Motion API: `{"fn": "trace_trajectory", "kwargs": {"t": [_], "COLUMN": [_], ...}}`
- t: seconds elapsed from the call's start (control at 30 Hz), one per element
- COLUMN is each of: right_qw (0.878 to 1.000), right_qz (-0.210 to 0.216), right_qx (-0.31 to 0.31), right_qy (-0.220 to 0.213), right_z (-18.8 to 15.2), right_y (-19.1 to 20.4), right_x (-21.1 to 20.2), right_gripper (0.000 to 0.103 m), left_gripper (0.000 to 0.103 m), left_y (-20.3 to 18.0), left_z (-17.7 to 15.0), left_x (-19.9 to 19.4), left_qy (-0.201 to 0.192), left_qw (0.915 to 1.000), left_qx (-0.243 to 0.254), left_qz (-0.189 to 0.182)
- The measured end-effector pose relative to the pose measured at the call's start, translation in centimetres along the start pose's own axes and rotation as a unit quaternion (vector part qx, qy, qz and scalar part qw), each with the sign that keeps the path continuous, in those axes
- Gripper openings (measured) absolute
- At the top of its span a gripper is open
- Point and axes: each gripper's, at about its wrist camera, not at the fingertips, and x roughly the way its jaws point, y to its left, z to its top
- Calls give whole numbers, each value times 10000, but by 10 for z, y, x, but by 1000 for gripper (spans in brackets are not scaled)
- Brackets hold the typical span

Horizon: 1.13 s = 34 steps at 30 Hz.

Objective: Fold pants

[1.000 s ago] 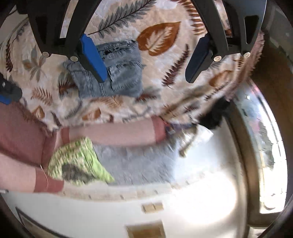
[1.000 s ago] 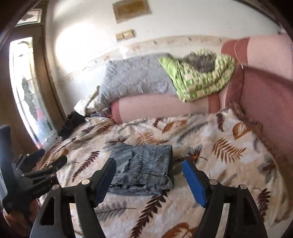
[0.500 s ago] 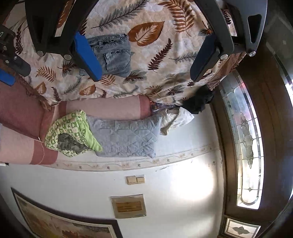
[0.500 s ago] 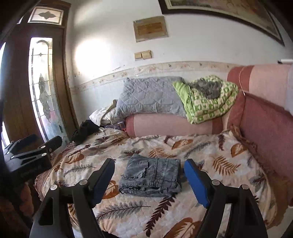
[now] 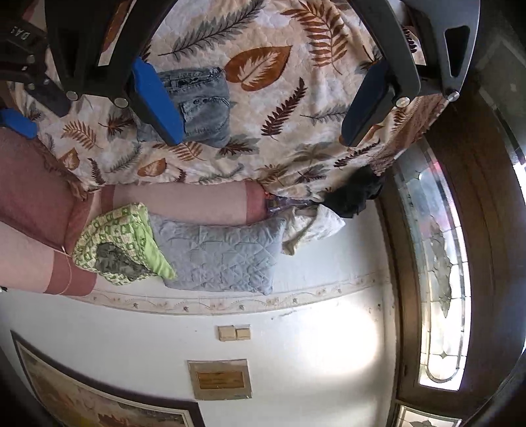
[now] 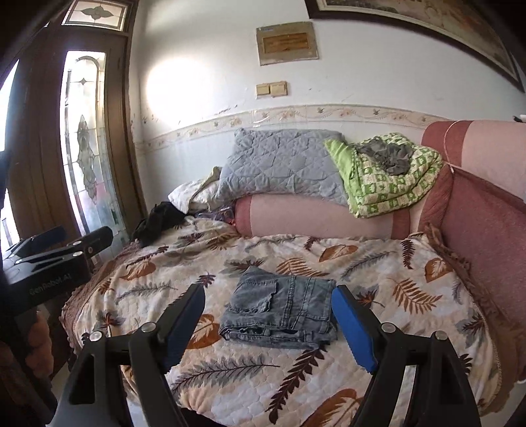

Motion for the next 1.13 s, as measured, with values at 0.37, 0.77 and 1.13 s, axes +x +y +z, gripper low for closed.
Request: {"fn": "trace_trajectory", "kwargs": {"t": [0.37,0.77,1.13], "right_qw": [9994,9994,9992], "right_qz": [161,212,232], "right_qx": [-160,-181,-309], "right_qy": [280,201,52], "right_z": [-12,-9,-1], "right_y": [16,19,29], "right_x": [26,27,27], "right_gripper": [82,82,82], "left_gripper": [97,97,97], "left_y": [10,13,11], "left_z": [-5,-6,-7], "left_x": [13,15,20], "left_qy": [178,189,216], "left_qw": [9998,9998,9997], "left_qx": [-80,-84,-115], "left_qz": [5,3,-40]}}
